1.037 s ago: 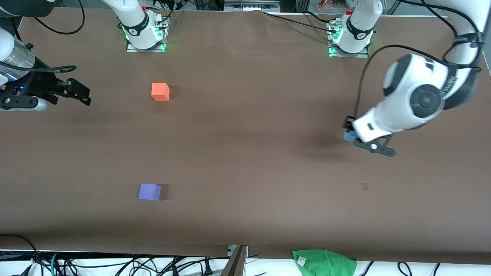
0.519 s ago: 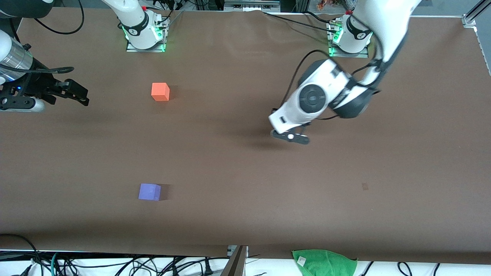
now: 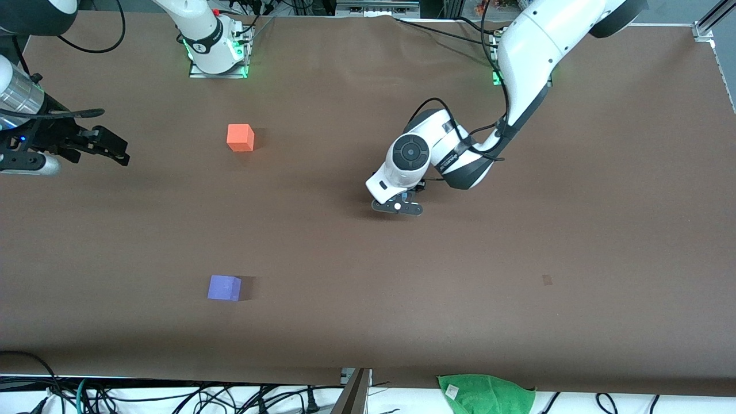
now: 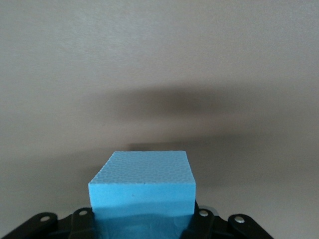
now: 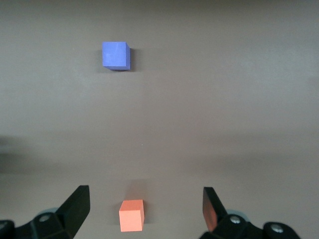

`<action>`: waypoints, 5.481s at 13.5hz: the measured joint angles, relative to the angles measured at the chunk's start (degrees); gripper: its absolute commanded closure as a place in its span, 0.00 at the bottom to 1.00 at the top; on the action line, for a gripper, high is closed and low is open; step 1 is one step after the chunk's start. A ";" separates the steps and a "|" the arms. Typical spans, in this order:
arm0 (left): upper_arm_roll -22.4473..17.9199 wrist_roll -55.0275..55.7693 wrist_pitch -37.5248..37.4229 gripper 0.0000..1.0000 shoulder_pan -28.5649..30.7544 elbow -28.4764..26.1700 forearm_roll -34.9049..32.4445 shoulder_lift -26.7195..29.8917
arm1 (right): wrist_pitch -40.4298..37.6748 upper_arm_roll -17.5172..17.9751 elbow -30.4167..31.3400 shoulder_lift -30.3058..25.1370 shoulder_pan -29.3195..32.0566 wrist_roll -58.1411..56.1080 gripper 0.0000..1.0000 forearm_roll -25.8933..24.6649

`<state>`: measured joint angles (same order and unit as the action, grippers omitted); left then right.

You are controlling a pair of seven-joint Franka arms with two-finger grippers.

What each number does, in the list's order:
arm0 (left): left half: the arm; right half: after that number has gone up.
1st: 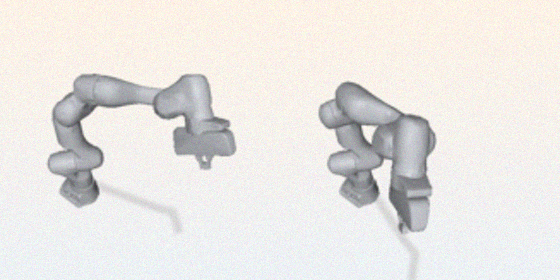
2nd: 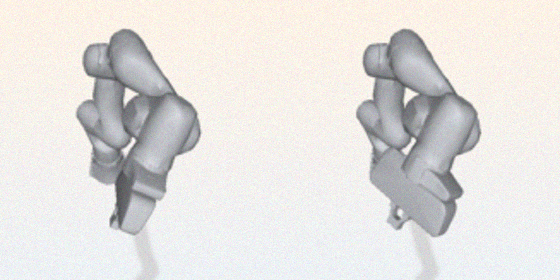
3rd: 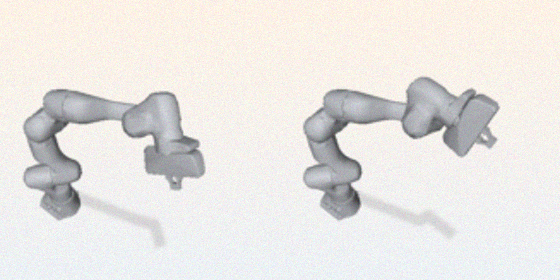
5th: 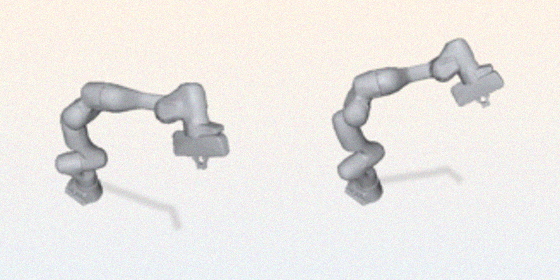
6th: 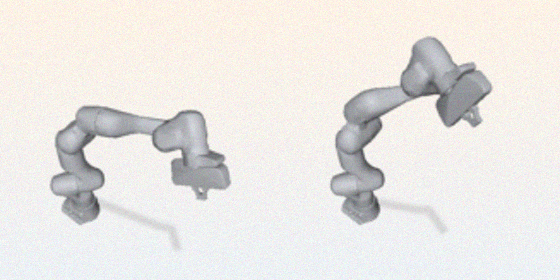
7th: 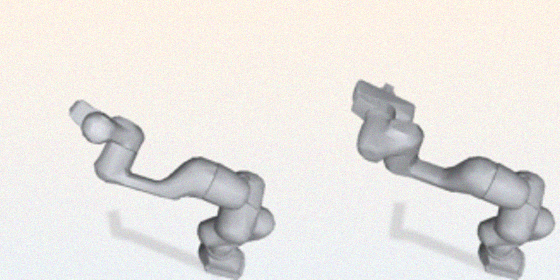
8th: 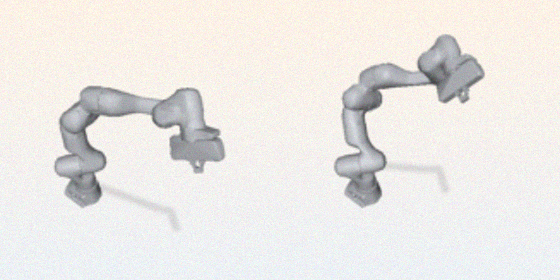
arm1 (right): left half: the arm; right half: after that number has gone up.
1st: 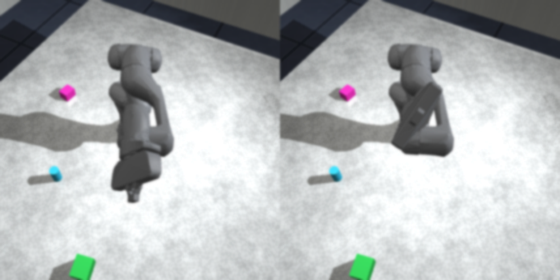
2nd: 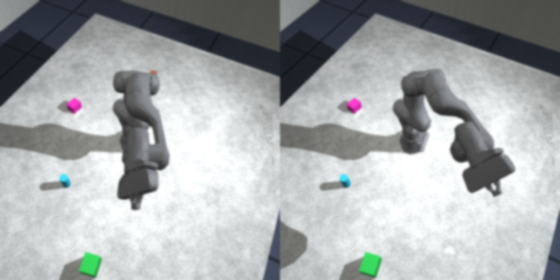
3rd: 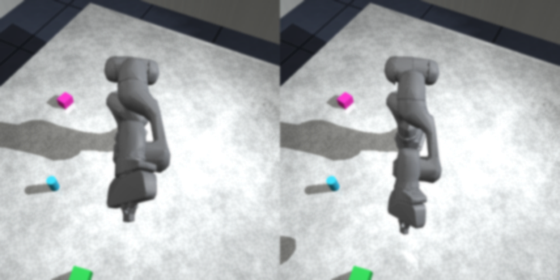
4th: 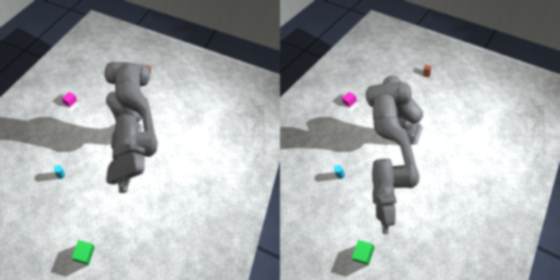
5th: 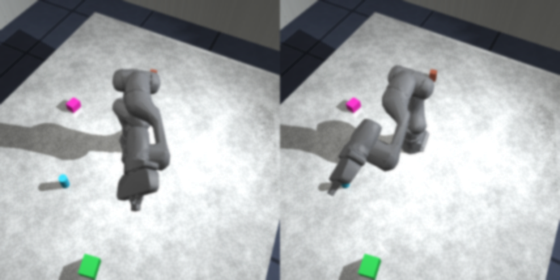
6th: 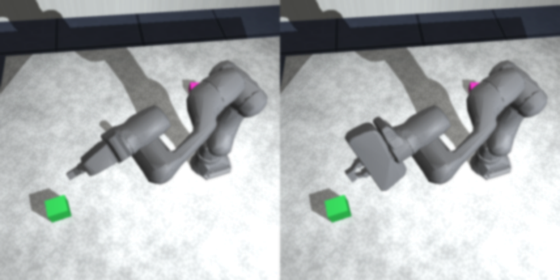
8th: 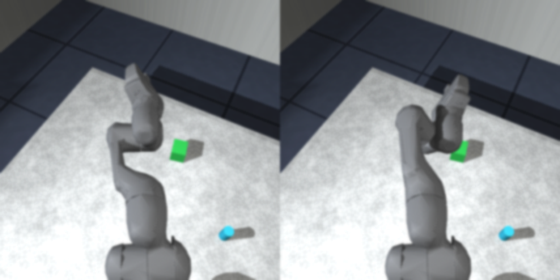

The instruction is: Place blue block between orange and purple blocks

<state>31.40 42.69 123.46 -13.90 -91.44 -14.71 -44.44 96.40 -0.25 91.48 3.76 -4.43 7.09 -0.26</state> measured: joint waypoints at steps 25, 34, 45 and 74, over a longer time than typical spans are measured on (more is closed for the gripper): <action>-1.24 -6.74 -18.09 0.00 22.95 10.59 0.55 19.02 | 30.11 2.46 -11.96 34.57 -32.41 52.00 0.00 8.54; -0.67 -24.00 -40.93 0.00 31.57 20.98 7.49 19.93 | 38.09 1.85 -16.45 46.67 -42.29 61.73 0.00 -2.79; -7.54 -33.41 -44.23 0.00 29.28 12.14 8.80 33.86 | 40.76 0.39 -16.55 49.21 -45.13 59.87 0.80 -6.36; -25.54 -36.43 -32.23 0.00 14.53 -1.95 15.68 43.18 | 33.38 -1.49 23.60 10.17 -12.24 8.99 0.00 3.35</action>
<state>5.86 6.26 91.23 0.63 -93.40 0.96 -1.26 129.78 -1.74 115.09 13.94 -16.68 16.08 3.10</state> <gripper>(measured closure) 0.000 0.000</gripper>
